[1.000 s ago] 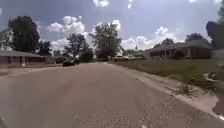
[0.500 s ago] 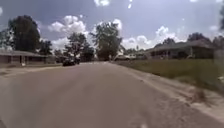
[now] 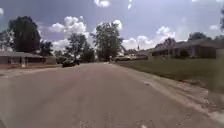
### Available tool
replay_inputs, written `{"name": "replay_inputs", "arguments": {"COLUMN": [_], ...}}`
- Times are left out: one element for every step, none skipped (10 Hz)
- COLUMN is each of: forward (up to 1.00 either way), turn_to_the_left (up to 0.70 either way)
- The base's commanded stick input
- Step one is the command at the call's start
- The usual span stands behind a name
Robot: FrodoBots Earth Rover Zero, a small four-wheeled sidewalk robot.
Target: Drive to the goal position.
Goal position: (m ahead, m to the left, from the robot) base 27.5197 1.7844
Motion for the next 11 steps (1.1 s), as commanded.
{"name": "replay_inputs", "arguments": {"forward": [0.70,0.70,0.70,0.70,0.70,0.70,0.70,0.70,0.70,0.70,0.70], "turn_to_the_left": [0.00,0.00,0.00,0.00,0.00,0.00,0.00,0.00,0.00,0.00,0.00]}}
